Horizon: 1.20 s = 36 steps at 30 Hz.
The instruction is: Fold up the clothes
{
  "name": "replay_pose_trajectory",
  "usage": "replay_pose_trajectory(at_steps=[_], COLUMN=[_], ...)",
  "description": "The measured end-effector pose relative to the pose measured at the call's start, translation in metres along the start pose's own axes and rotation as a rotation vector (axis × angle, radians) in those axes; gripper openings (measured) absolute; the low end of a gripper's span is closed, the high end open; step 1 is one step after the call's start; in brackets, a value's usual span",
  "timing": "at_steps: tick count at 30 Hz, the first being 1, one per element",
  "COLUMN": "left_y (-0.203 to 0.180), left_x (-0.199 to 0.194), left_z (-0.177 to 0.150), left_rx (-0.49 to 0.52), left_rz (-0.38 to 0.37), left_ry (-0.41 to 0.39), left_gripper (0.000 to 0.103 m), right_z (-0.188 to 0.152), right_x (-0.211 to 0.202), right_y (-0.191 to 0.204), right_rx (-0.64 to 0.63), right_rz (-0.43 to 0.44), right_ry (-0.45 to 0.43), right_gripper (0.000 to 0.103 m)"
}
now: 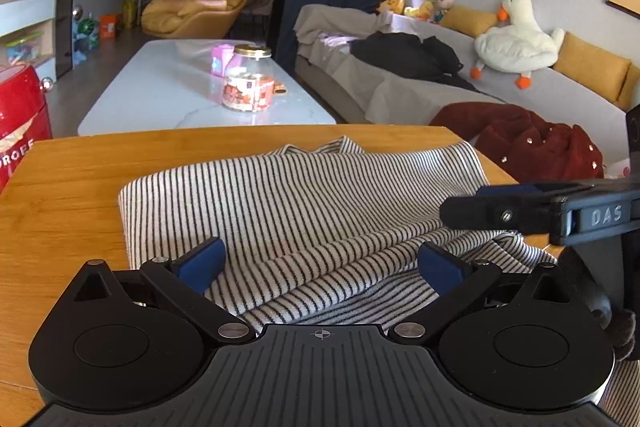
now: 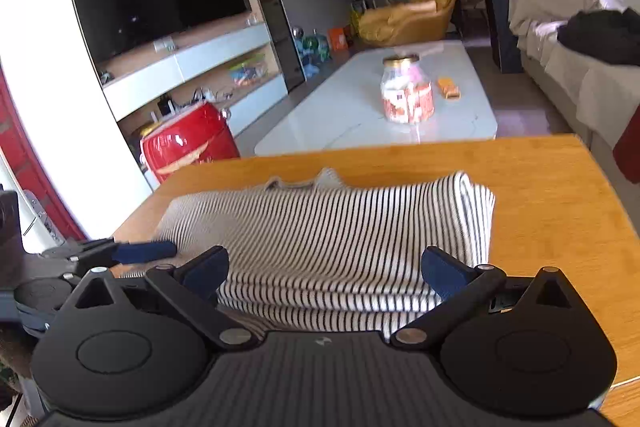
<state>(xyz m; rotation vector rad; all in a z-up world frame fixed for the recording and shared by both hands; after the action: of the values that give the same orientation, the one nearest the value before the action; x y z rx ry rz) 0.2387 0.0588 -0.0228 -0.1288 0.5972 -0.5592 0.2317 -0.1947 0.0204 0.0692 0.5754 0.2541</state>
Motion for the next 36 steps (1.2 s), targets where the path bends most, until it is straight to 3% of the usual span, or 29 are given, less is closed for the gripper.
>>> replay_pose_trajectory(at_steps=[2,4,7,8,10,12,17,20,24,27,30,34,36], left_y=[0.0,0.0,0.001,0.002,0.003,0.005,0.009,0.018,0.064,0.104,0.123,0.136,0.139], left_x=[0.0,0.0,0.0,-0.001,-0.002,-0.002,-0.005,-0.013,-0.038,-0.033,-0.019,0.002,0.012], left_z=[-0.001,-0.001,-0.002,-0.002,-0.003,-0.003,-0.004,0.003,0.029,0.037,0.039,0.047,0.05], left_rx=[-0.001,-0.004,-0.013,-0.017,-0.024,-0.032,-0.054,-0.112,-0.357,-0.518,-0.551,-0.553,-0.555], left_rz=[0.002,0.0,-0.006,-0.009,-0.018,-0.024,-0.041,-0.042,-0.104,-0.144,-0.134,-0.14,-0.161], left_ry=[-0.002,-0.003,-0.005,-0.006,-0.009,-0.015,-0.03,-0.012,0.008,0.126,0.203,0.214,0.208], left_gripper=[0.103,0.103,0.103,0.103,0.103,0.103,0.103,0.103,0.103,0.103,0.103,0.1,0.09], right_z=[0.01,0.019,0.013,0.005,-0.002,0.008,0.051,0.07,0.064,0.051,0.037,0.032,0.037], right_x=[-0.009,-0.011,0.013,0.021,0.029,0.026,0.012,0.016,0.032,0.042,0.049,0.066,0.077], right_y=[0.001,0.0,-0.015,-0.023,-0.035,-0.039,-0.021,-0.032,-0.067,-0.091,-0.107,-0.113,-0.11], right_rx=[-0.039,-0.079,-0.08,-0.075,-0.054,-0.024,-0.11,-0.054,0.076,0.177,0.24,0.258,0.272], right_rz=[-0.091,-0.195,-0.282,-0.298,-0.314,-0.321,-0.262,-0.235,-0.129,-0.077,-0.013,0.06,0.124], right_ry=[-0.063,-0.088,0.045,0.078,0.115,0.135,0.039,0.06,0.209,0.311,0.375,0.399,0.415], right_gripper=[0.089,0.07,0.049,0.049,0.062,0.061,0.055,0.055,0.056,0.057,0.062,0.064,0.064])
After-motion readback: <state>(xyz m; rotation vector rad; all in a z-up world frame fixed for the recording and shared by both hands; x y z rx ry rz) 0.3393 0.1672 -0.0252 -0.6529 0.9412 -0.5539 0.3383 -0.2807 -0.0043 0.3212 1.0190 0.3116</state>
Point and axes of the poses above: each gripper's, at about its wrist camera, not at the fingertips, and x roughly the way its jaws point, y to its left, z to its top, the point moved 2 cm from there along x, roughly the way its jaws point, and after that the axes turned 11 degrees about -z, right-handed, at the moved point
